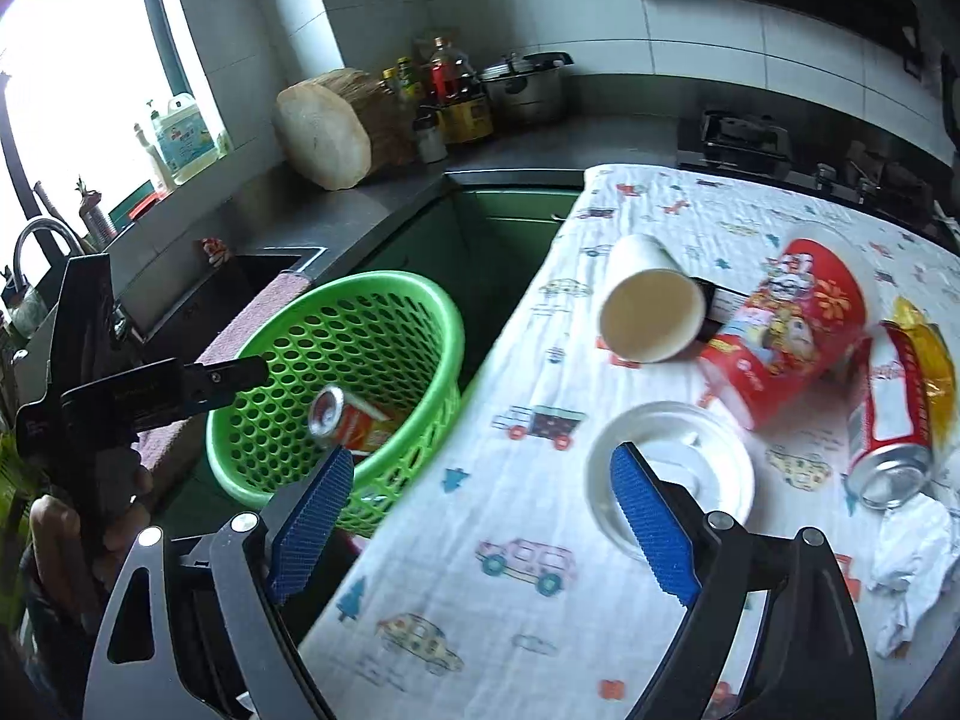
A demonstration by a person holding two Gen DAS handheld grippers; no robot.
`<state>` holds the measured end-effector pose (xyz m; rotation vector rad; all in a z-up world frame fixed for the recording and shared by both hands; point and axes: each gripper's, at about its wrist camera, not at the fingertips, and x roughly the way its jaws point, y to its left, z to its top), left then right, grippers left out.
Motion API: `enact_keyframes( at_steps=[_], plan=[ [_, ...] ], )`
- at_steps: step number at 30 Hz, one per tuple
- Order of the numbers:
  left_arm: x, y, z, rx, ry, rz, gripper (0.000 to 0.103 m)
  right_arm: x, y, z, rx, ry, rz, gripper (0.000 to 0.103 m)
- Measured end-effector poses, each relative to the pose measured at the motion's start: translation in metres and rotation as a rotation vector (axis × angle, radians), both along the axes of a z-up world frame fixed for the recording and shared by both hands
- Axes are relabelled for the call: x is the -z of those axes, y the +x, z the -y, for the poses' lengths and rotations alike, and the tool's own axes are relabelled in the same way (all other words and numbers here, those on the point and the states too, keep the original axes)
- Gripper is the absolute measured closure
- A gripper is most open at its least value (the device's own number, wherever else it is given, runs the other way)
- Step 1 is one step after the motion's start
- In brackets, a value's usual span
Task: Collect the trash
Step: 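Carry the orange drink bottle with the right gripper and drop it into the basket, then grasp the white cup lid with the left gripper while the right grasps crumpled paper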
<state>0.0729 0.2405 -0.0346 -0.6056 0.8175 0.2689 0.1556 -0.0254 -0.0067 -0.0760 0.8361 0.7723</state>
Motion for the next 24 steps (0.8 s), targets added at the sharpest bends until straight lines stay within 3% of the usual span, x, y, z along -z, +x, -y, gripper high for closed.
enact_keyframes(
  at_steps=[6, 13, 24],
  plan=[
    [-0.005, 0.023, 0.038, 0.078, 0.01, -0.002, 0.019, -0.01, 0.013, 0.085, 0.168, -0.056, 0.087, 0.014],
    [-0.006, 0.05, 0.086, 0.18, 0.037, -0.015, 0.018, 0.001, 0.039, 0.162, 0.308, -0.109, 0.082, 0.014],
    [0.003, 0.083, 0.152, 0.336, 0.083, -0.058, 0.009, 0.048, 0.074, 0.193, 0.338, -0.134, -0.027, 0.014]
  ],
)
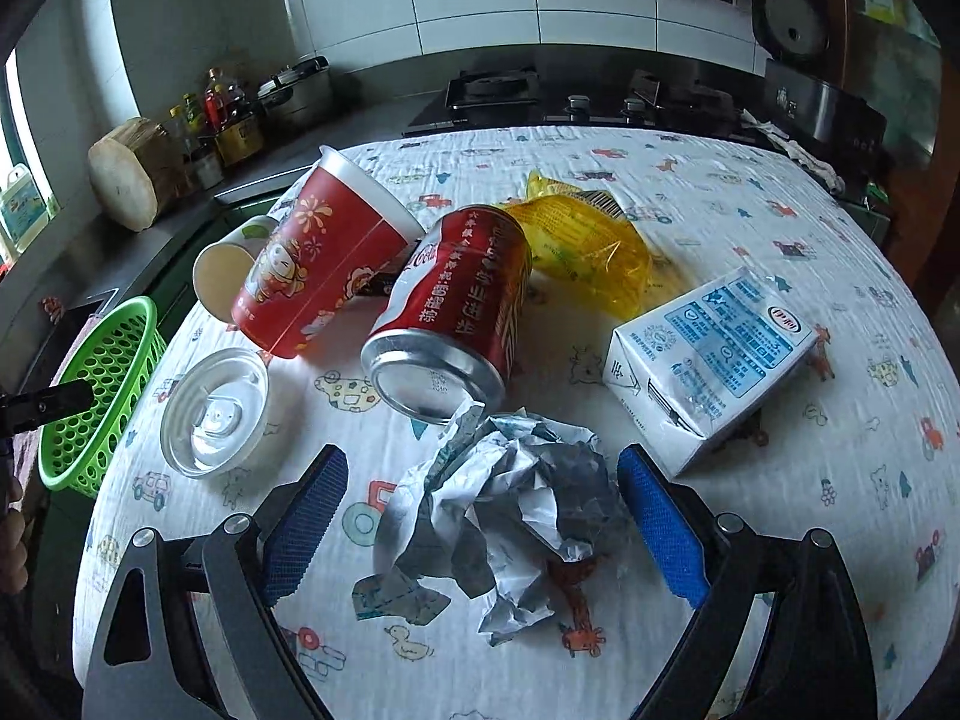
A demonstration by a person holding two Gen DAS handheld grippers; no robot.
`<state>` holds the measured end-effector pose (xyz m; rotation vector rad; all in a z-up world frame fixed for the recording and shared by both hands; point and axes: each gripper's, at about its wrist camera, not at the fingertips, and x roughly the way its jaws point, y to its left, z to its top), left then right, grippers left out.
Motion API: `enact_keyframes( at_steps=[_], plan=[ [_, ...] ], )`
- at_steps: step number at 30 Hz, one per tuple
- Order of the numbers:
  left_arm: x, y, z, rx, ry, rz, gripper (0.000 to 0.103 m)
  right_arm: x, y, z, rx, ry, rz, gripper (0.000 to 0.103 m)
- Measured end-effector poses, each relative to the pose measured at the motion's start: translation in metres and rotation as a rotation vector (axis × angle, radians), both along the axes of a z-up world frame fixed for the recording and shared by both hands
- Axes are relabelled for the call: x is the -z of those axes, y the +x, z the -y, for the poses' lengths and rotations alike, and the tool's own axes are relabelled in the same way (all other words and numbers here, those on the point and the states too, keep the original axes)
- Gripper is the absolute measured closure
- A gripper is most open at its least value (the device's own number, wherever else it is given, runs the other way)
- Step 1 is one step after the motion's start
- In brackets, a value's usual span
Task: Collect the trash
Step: 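Grasp the white cup lid with the left gripper while the right grasps crumpled paper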
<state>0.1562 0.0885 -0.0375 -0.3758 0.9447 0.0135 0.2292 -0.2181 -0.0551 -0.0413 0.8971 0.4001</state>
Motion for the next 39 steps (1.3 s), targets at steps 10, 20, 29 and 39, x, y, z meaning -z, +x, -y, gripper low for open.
enact_keyframes(
  at_steps=[10, 20, 29, 39],
  plan=[
    [0.021, 0.038, 0.063, 0.147, 0.163, -0.055, 0.006, 0.017, 0.006, 0.008, 0.018, 0.002, -0.034, 0.045],
    [0.031, 0.057, 0.105, 0.266, 0.352, -0.06, 0.006, 0.016, 0.0, 0.016, 0.012, 0.027, -0.032, 0.046],
    [0.041, 0.063, 0.102, 0.279, 0.309, -0.073, 0.005, 0.016, 0.0, 0.015, 0.006, 0.03, -0.032, 0.046],
    [0.048, 0.067, 0.101, 0.309, 0.27, -0.066, 0.007, 0.02, 0.007, 0.012, 0.01, 0.022, -0.037, 0.046]
  ],
)
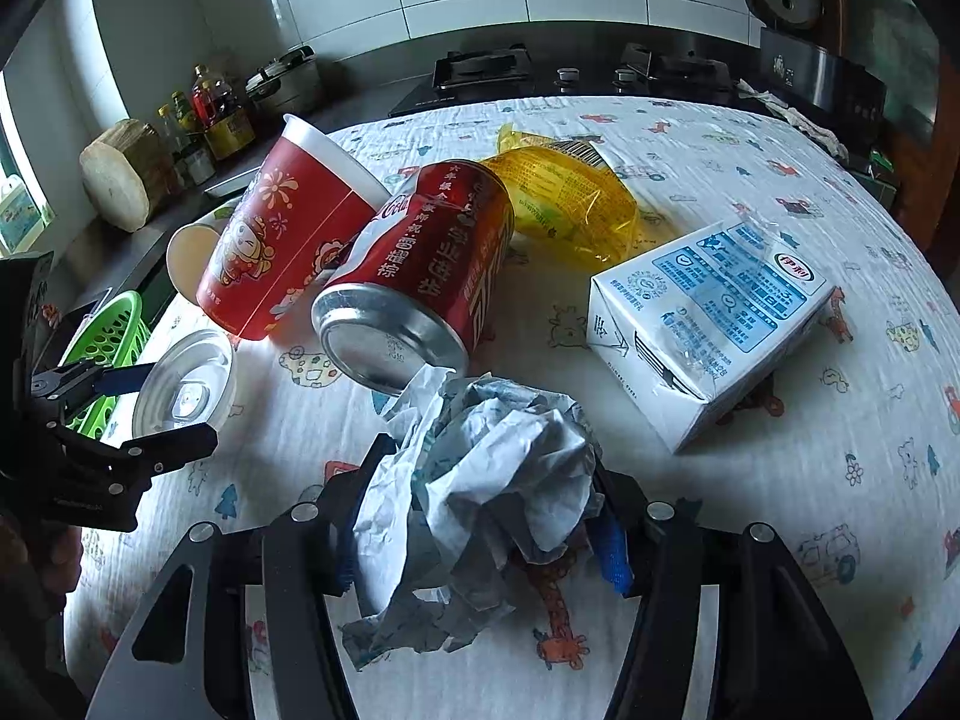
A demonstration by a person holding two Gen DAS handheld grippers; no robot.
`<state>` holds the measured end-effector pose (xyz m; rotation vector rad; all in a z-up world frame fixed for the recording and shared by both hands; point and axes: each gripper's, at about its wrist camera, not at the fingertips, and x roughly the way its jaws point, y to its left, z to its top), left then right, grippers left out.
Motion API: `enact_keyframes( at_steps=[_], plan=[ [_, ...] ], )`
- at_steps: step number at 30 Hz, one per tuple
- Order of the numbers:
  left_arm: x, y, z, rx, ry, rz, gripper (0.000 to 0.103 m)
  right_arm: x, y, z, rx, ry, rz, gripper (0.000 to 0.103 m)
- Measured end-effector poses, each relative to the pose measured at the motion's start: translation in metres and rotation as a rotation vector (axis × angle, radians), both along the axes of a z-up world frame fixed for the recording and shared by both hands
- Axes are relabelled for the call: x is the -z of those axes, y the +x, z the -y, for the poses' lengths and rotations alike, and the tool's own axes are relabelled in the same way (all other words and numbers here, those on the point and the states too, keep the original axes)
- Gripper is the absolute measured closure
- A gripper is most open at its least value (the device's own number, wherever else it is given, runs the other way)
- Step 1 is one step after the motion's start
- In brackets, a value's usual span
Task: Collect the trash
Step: 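Grasp the white cup lid with the left gripper while the right grasps crumpled paper, then carry the lid and crumpled paper to the green basket and release both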
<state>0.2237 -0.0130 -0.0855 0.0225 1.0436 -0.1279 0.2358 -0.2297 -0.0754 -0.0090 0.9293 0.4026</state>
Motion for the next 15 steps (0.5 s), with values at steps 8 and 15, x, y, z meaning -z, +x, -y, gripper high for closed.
enact_keyframes(
  at_steps=[8, 15],
  plan=[
    [-0.004, -0.007, -0.003, 0.004, -0.001, 0.034, 0.01, -0.001, -0.006, 0.004, 0.018, 0.01, 0.007, 0.052],
    [-0.022, -0.029, -0.015, 0.002, -0.029, 0.085, 0.01, -0.013, -0.023, 0.009, 0.022, 0.046, 0.019, 0.053]
  ],
)
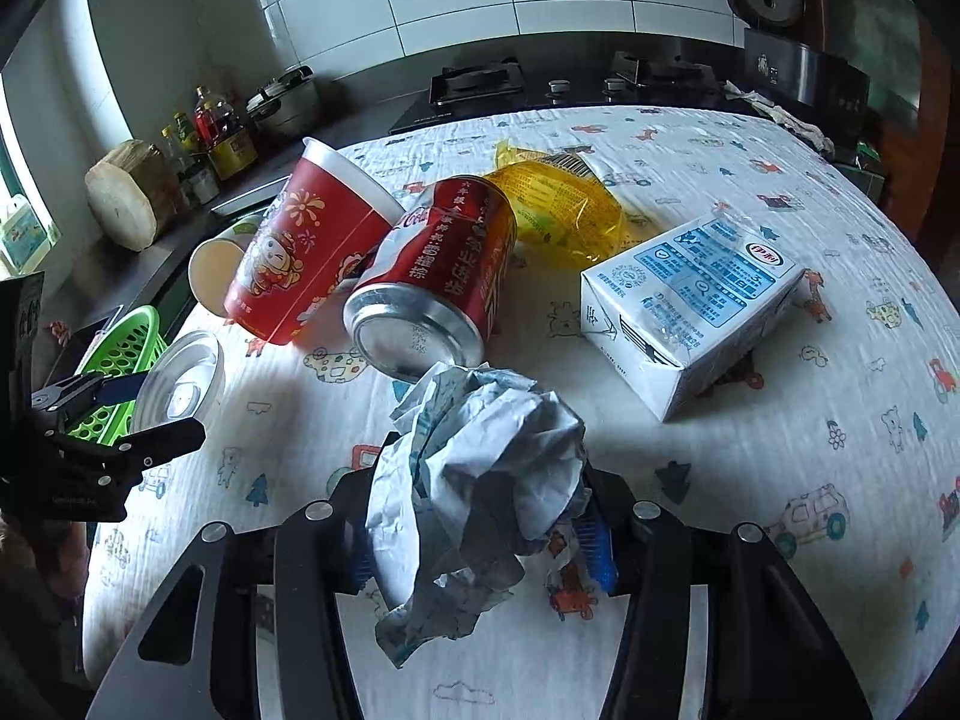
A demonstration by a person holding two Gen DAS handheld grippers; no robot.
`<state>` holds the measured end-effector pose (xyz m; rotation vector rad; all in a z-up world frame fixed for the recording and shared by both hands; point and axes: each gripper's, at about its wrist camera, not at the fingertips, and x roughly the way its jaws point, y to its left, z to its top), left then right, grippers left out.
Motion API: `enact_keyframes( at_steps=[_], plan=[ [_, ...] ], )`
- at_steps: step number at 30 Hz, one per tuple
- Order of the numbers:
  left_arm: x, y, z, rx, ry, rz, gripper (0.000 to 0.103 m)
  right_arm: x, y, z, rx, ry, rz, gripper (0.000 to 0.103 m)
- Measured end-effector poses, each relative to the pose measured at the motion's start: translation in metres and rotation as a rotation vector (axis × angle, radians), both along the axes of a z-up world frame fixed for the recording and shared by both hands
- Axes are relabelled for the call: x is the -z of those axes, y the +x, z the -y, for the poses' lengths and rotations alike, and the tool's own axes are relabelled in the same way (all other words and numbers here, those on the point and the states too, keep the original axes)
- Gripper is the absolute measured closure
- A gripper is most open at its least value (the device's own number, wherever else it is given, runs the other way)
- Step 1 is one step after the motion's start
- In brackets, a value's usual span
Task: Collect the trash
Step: 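Carry the lid and crumpled paper to the green basket and release both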
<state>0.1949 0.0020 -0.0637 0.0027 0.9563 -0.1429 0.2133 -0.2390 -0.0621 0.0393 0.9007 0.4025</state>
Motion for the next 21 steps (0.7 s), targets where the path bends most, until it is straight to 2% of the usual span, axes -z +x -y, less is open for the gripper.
enact_keyframes(
  at_steps=[7, 13, 17, 21],
  plan=[
    [-0.022, -0.03, -0.035, -0.057, -0.03, 0.065, 0.01, -0.024, -0.024, -0.016, -0.044, 0.009, 0.049, 0.053],
    [-0.035, -0.05, -0.093, -0.18, -0.032, 0.105, 0.01, -0.039, -0.034, -0.055, -0.128, 0.033, 0.069, 0.053],
    [-0.033, -0.059, -0.139, -0.274, -0.026, 0.1, 0.01, -0.046, -0.038, -0.09, -0.185, 0.038, 0.078, 0.053],
    [-0.017, -0.064, -0.184, -0.365, -0.015, 0.058, 0.01, -0.049, -0.039, -0.127, -0.244, 0.044, 0.076, 0.053]
  ],
)
